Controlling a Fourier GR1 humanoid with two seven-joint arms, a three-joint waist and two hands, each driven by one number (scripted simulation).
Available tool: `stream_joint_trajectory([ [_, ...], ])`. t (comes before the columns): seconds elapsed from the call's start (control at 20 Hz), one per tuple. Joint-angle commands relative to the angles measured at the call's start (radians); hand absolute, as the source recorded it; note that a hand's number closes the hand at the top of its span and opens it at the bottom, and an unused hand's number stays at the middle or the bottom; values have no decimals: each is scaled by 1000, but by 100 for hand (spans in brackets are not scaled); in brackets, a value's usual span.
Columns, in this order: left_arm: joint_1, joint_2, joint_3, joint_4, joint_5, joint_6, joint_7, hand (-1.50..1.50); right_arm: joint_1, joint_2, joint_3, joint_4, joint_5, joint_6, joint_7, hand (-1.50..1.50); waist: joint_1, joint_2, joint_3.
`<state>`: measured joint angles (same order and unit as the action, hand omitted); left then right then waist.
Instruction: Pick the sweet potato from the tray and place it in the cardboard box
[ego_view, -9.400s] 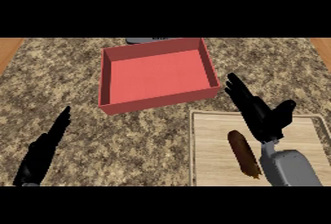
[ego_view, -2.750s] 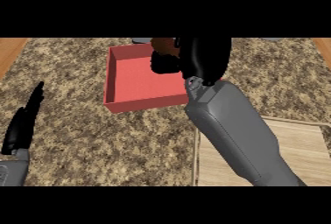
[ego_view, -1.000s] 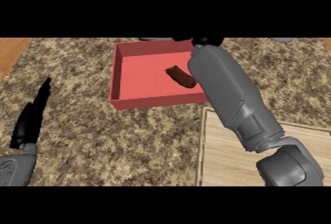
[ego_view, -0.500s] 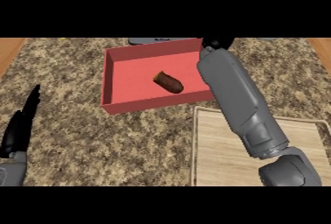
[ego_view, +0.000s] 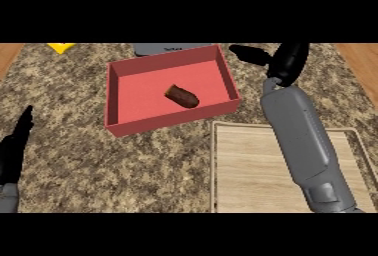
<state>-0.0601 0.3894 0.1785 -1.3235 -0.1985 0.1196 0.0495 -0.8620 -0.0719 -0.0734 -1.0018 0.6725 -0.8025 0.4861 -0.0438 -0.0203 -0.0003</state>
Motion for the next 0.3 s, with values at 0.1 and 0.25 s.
stream_joint_trajectory([
  [0.1, 37, -16, -2, -36, -5, 5, -19, 0, 313, -50, 91, -402, 18, 159, 108, -150, -1, 3, 0],
  [0.25, 43, -6, 2, -77, -7, 5, 35, 0, 453, -106, 121, -607, -4, 275, 161, -150, -7, -2, 0],
])
